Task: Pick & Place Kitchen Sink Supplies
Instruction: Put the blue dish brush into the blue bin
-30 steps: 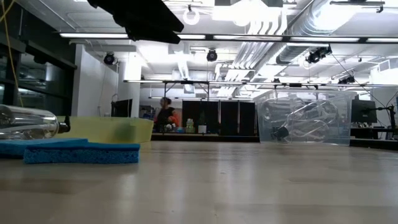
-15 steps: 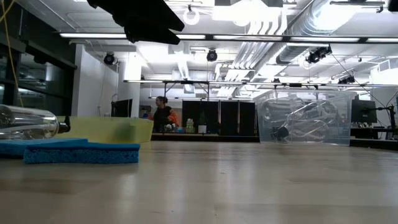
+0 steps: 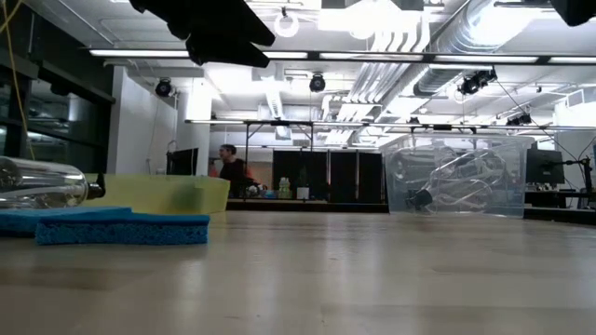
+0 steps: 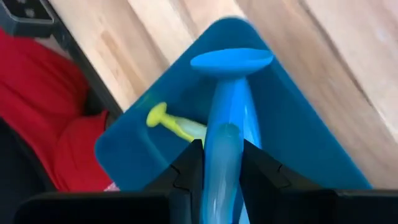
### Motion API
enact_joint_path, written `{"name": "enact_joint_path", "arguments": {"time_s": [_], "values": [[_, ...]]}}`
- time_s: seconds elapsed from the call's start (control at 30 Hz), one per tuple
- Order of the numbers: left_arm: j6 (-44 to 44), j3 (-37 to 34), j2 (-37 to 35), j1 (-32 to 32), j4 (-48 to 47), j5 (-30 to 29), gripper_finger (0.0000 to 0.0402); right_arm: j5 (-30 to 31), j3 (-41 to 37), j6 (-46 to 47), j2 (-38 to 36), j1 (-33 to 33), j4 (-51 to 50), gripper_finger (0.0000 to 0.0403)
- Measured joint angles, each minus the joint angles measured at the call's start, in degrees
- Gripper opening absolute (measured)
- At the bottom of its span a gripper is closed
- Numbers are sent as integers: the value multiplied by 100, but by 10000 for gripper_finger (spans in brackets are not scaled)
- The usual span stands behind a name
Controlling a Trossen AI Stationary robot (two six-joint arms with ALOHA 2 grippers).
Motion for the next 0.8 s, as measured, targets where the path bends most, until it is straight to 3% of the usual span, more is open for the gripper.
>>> {"name": "enact_joint_path", "arguments": {"time_s": [0.5,0.8], "values": [[-2,0,2,0,-75,4,257,-440,-74,-298,8,-34,64,76],[-4,0,2,0,-111,7,257,-698,-72,-601,478,-7,479,77]]}}
